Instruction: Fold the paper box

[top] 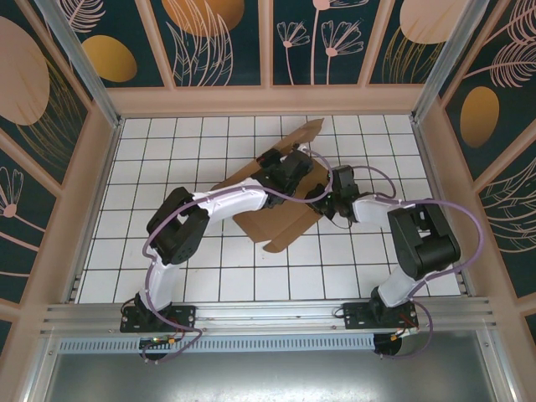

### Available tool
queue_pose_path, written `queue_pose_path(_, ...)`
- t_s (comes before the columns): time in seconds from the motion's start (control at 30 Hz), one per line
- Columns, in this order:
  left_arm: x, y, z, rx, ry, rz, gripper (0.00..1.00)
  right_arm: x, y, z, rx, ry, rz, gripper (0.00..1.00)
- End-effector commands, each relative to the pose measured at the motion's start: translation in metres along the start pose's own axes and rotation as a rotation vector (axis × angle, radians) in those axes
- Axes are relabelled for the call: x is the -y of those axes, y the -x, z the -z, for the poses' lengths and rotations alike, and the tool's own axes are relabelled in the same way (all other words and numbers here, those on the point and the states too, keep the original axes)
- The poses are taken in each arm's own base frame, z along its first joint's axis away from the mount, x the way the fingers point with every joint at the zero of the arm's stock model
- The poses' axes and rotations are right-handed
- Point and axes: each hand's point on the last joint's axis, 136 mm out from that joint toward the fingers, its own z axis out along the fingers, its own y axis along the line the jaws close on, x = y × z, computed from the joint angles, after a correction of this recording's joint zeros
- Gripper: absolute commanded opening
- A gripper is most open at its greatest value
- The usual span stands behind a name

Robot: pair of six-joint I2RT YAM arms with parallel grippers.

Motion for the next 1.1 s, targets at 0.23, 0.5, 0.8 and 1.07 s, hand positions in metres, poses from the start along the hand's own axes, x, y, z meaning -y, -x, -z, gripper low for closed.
queue_pose_path(0.23, 0.066, 0.005, 0.029, -0.125, -0.473, 0.176, 0.00, 0.046, 0.007, -0.020, -0.006, -0.179, -0.004, 0.09)
queue_pose_path(0.5, 0.120, -0.013, 0.033, -0.245, -0.652, 0.225, 0.00, 0.057, 0.008, -0.021, 0.000, -0.184, -0.023, 0.08)
queue_pose_path(0.8, 0.102, 0.001, 0.033, -0.215, -0.618, 0.275, 0.00, 0.057, 0.013, -0.012, 0.029, -0.199, -0.005, 0.08)
queue_pose_path(1.07, 0.001, 0.014, 0.013, -0.153, -0.163, 0.185, 0.00, 0.040, 0.019, 0.004, 0.051, -0.166, 0.031, 0.11)
